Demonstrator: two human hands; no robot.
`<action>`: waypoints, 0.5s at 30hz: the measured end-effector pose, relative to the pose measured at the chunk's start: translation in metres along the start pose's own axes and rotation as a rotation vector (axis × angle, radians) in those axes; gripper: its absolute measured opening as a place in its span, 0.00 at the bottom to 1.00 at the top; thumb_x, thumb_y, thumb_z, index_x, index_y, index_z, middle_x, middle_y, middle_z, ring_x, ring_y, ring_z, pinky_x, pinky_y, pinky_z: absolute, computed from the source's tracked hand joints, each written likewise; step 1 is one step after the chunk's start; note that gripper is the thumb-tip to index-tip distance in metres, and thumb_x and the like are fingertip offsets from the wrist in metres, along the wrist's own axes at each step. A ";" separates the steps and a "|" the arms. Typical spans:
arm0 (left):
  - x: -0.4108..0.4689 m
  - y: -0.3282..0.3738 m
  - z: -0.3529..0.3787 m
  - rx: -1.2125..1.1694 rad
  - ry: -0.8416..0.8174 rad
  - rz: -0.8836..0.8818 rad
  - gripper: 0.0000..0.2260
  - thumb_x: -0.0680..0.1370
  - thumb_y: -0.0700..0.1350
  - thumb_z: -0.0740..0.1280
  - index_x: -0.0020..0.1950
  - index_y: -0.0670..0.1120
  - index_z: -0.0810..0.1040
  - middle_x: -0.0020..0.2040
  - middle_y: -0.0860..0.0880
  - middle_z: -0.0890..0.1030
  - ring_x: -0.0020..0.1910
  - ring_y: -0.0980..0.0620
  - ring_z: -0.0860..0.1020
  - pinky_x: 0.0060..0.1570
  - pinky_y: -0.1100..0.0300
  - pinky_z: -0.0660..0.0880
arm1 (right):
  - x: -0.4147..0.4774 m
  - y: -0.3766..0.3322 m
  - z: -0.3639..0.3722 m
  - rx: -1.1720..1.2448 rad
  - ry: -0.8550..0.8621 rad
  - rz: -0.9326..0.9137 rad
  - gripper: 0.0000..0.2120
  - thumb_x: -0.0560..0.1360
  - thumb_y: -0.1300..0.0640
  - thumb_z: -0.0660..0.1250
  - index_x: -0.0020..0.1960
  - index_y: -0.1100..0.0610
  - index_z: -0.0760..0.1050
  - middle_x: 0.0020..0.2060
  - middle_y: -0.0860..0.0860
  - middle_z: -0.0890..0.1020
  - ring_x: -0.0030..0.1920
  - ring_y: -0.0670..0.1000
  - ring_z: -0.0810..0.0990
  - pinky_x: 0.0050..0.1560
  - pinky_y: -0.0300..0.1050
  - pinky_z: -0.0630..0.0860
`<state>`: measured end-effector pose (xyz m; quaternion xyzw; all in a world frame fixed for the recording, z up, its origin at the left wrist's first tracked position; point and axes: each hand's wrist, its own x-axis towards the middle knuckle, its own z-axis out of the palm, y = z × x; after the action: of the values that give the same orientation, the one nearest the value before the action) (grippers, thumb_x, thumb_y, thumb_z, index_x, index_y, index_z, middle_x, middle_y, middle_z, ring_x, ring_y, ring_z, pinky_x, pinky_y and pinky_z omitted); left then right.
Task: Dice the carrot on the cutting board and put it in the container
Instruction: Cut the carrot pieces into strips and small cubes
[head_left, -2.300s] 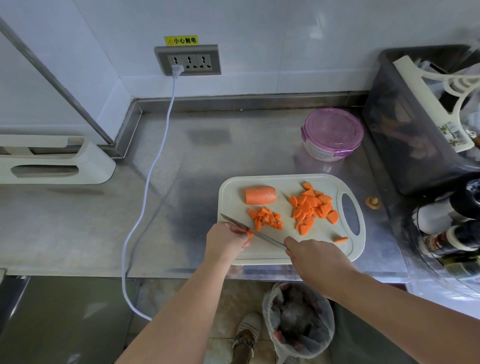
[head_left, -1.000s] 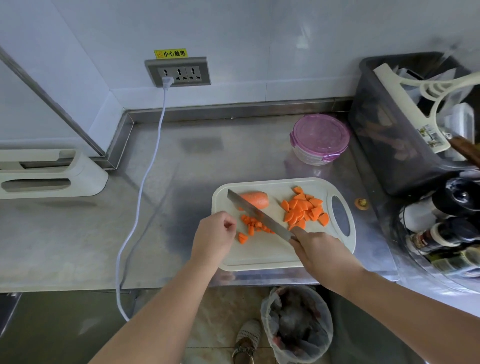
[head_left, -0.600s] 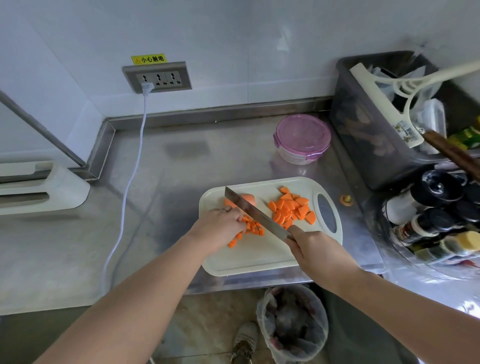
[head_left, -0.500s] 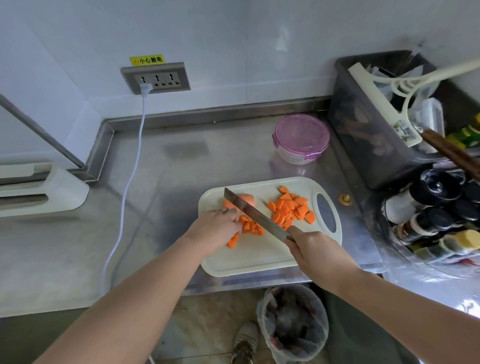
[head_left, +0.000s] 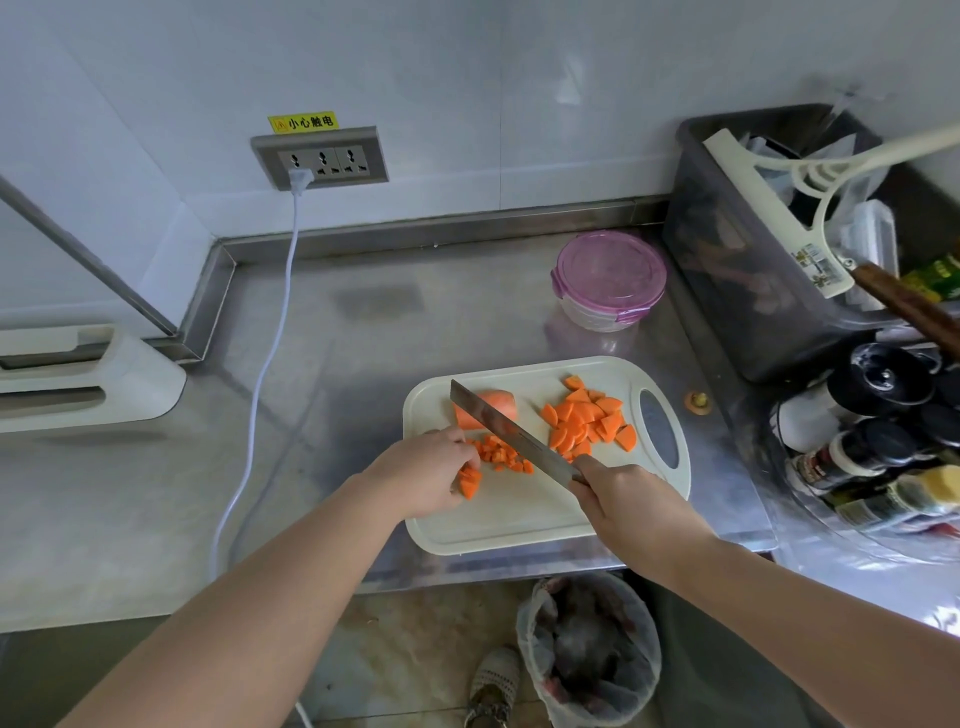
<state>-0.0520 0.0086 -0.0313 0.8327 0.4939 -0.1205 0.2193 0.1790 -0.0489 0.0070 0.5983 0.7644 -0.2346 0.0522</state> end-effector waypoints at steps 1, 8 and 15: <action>0.001 0.000 0.001 -0.012 0.007 -0.004 0.14 0.76 0.48 0.67 0.62 0.50 0.75 0.65 0.53 0.70 0.58 0.53 0.75 0.48 0.64 0.68 | 0.000 0.000 0.001 0.002 -0.002 -0.002 0.12 0.84 0.50 0.50 0.63 0.52 0.66 0.32 0.45 0.70 0.28 0.46 0.70 0.27 0.35 0.63; 0.003 0.004 0.005 -0.098 0.030 -0.034 0.07 0.76 0.46 0.67 0.53 0.47 0.76 0.56 0.52 0.74 0.52 0.53 0.76 0.47 0.64 0.69 | 0.001 0.000 0.002 0.000 -0.017 0.006 0.12 0.84 0.50 0.50 0.61 0.53 0.66 0.31 0.46 0.70 0.28 0.46 0.69 0.27 0.36 0.64; -0.006 0.023 0.021 -0.191 0.171 -0.289 0.07 0.76 0.48 0.64 0.52 0.49 0.75 0.49 0.51 0.74 0.43 0.52 0.75 0.45 0.58 0.75 | 0.000 -0.005 0.012 0.019 -0.026 0.018 0.11 0.84 0.50 0.50 0.57 0.54 0.68 0.31 0.45 0.68 0.30 0.49 0.70 0.29 0.39 0.64</action>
<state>-0.0341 -0.0157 -0.0418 0.7357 0.6344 -0.0323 0.2350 0.1718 -0.0549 -0.0026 0.6025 0.7559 -0.2494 0.0585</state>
